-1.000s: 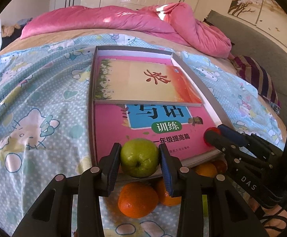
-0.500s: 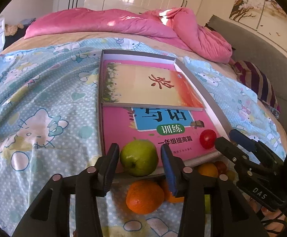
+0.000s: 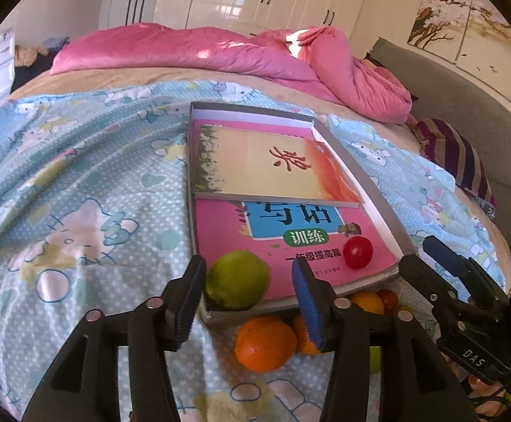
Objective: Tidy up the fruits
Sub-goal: 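Lower the apple with the left gripper into the box while the right gripper releases the tomato there, then withdraw both open grippers back toward the remaining fruit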
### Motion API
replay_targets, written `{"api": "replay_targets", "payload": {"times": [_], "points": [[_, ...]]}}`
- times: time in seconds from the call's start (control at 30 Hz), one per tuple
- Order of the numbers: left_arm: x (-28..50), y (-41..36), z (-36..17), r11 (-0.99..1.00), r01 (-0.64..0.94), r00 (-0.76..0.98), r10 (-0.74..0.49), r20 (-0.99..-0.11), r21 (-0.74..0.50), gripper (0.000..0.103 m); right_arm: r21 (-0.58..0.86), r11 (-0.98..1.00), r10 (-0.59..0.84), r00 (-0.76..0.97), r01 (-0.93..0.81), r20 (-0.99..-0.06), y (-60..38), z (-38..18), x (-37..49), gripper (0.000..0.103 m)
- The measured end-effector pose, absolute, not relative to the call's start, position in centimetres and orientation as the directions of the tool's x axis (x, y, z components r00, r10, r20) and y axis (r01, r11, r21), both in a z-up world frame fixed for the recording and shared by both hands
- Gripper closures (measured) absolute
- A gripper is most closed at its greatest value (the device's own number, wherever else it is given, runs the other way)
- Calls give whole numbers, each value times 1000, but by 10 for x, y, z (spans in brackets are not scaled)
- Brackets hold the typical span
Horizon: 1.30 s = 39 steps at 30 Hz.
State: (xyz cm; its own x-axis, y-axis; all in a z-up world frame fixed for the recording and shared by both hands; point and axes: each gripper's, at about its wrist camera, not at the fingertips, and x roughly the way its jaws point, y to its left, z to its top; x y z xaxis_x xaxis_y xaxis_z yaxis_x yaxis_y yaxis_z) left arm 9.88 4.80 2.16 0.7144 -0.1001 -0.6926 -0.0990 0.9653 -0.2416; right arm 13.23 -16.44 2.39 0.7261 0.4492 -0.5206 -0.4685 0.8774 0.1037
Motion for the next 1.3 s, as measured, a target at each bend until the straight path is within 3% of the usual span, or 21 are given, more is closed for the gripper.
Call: {"api": "replay_targets", "payload": {"times": [0.57, 1.3], "points": [[70, 36, 33, 970, -63, 735, -115, -668, -235, 40, 85, 871, 457, 735, -483, -502, -171, 29, 106, 31], [36, -2, 18, 973, 38, 674, -194, -713, -228, 38, 147, 890, 419, 652, -431, -632, -192, -1, 82, 31]]}}
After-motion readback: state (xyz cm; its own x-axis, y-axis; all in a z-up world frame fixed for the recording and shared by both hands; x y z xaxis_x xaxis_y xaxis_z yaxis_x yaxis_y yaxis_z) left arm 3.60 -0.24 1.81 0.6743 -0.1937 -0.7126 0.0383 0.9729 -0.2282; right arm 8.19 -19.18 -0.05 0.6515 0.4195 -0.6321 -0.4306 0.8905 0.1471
